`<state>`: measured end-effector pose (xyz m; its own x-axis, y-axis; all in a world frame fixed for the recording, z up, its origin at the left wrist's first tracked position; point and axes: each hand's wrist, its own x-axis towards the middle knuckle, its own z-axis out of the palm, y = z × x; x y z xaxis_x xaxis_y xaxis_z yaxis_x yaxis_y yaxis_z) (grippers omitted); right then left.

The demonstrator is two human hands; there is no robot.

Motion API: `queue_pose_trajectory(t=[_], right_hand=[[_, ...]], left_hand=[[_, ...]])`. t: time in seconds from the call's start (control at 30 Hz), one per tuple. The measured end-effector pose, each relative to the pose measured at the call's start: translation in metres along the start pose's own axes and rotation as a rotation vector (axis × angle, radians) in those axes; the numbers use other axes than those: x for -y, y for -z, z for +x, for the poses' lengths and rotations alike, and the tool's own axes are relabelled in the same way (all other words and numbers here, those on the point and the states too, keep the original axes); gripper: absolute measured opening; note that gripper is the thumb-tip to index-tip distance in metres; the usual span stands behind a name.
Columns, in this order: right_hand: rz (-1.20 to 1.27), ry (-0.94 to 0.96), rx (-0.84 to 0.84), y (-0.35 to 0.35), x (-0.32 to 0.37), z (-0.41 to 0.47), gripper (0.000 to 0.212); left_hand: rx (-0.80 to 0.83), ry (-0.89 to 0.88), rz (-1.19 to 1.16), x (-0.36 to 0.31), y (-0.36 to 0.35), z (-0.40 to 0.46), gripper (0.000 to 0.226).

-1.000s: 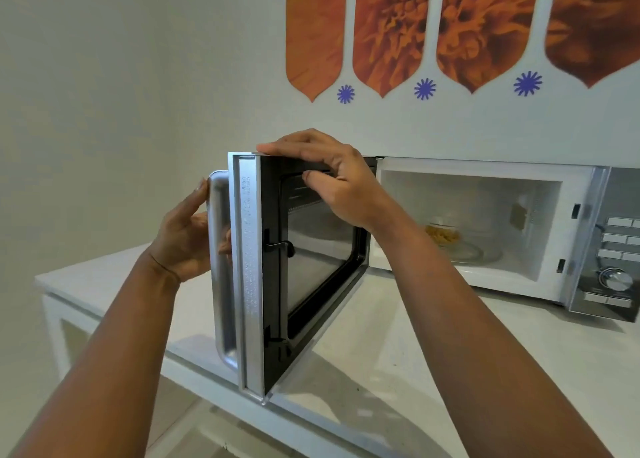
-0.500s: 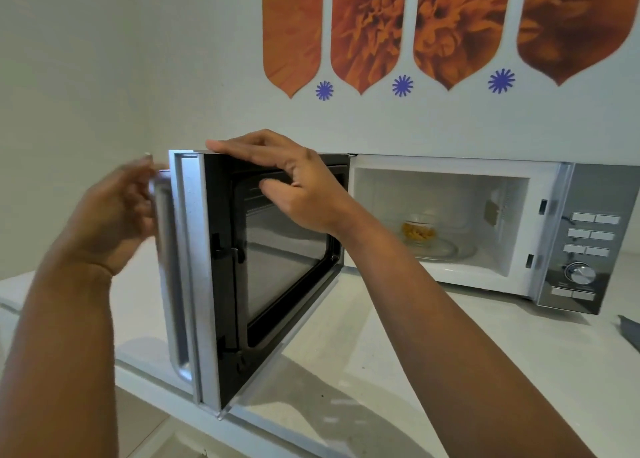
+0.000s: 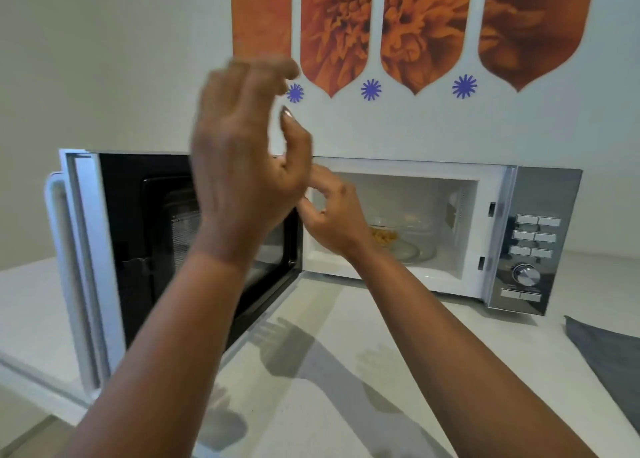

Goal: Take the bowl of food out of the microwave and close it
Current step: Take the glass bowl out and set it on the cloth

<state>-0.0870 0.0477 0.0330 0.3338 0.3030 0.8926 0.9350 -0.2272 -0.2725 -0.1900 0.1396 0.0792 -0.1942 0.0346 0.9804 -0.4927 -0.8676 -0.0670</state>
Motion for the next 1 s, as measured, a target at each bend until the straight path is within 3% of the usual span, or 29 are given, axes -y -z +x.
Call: queue_pose_trajectory(t=[0.33, 0.57, 0.63, 0.77, 0.87, 1.0], right_hand=[[-0.429, -0.174, -0.042, 0.061, -0.083, -0.041, 0.051], [-0.646, -0.411, 0.049, 0.095, -0.144, -0.057, 0.034], [-0.653, -0.503, 0.048, 0.099, -0.158, -0.057, 0.032], [-0.616, -0.657, 0.037, 0.1, -0.188, -0.053, 0.034], [-0.59, -0.749, 0.067, 0.097, -0.211, -0.051, 0.038], [-0.607, -0.817, 0.115, 0.09, -0.24, -0.048, 0.04]], left_hand=[[0.489, 0.041, 0.108, -0.003, -0.116, -0.074, 0.048], [0.763, 0.174, 0.086, 0.023, -0.178, -0.127, 0.054], [0.822, 0.342, 0.008, 0.032, -0.195, -0.139, 0.053], [0.936, 0.88, -0.283, 0.049, -0.227, -0.155, 0.048], [0.942, 1.22, -0.466, 0.059, -0.245, -0.165, 0.044], [0.905, 1.541, -0.647, 0.072, -0.266, -0.181, 0.041]])
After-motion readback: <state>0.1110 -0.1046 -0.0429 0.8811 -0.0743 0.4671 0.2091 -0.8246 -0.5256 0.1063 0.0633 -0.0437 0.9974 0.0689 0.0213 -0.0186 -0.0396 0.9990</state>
